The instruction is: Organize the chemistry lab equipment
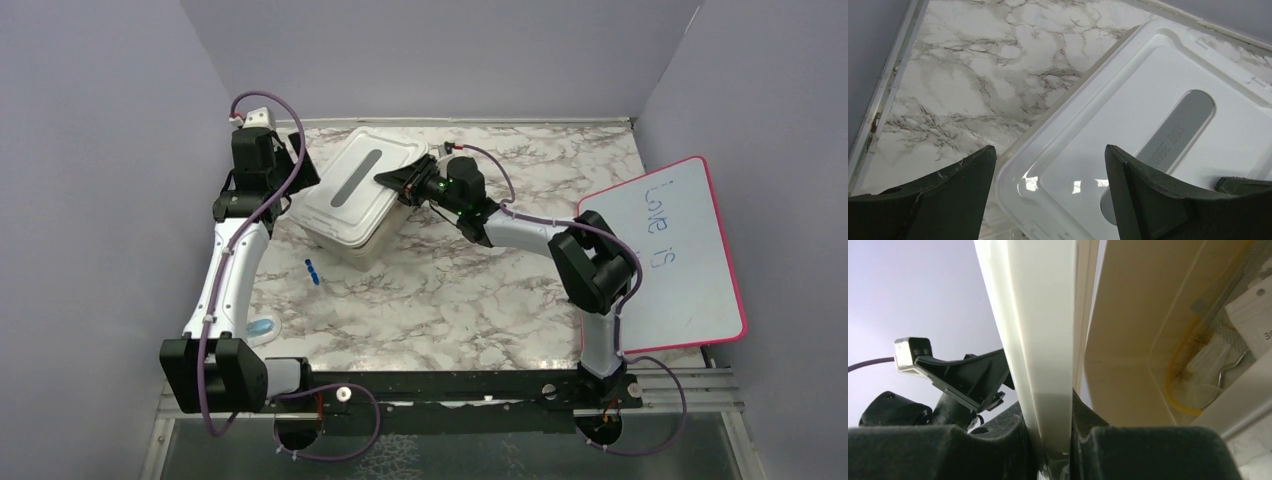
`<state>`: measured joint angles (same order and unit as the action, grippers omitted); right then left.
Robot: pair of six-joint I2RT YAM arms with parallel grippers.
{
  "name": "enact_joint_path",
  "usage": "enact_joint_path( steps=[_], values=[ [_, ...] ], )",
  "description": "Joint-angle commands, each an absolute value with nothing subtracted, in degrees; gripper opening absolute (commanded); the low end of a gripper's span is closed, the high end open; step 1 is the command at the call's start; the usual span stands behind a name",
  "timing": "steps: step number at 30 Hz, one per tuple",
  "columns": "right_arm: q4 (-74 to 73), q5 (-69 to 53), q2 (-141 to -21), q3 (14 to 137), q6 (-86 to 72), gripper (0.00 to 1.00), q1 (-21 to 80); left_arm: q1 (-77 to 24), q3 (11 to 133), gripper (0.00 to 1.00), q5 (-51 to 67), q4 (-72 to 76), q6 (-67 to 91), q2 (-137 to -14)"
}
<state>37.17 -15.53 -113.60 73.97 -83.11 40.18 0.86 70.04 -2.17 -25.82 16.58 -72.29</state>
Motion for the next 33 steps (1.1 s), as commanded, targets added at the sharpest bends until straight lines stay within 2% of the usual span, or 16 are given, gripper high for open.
enact_joint_path(
  steps=[1, 11, 14, 21, 28, 33],
  values=[
    [39.6, -10.9, -115.3, 76.0, -81.2, 0.13, 40.5, 1.6, 68.6, 0.82, -2.5, -24.0, 17.0, -73.3],
    [37.0, -11.5, -116.1, 77.1, -79.1, 0.15, 41.3, 2.2, 66.7, 0.82, -4.0, -22.8, 16.6, -74.5],
    [36.8, -10.9, -114.9, 75.7, -78.7, 0.18, 41.9, 2.2, 66.0, 0.82, -5.4, -22.6, 16.6, -74.8],
    [35.4, -8.1, -113.8, 74.9, -77.0, 0.24, 42.3, 2.2, 61.7, 0.73, -5.1, -19.7, 15.9, -75.7],
    [34.3, -5.6, -111.4, 73.8, -76.1, 0.36, 42.4, 2.2, 62.2, 0.72, -4.1, -20.2, 15.0, -78.0],
    [29.2, -4.3, -109.0, 73.8, -76.2, 0.51, 42.4, 2.3, 63.2, 0.72, -4.1, -21.0, 14.4, -78.8]
  ],
)
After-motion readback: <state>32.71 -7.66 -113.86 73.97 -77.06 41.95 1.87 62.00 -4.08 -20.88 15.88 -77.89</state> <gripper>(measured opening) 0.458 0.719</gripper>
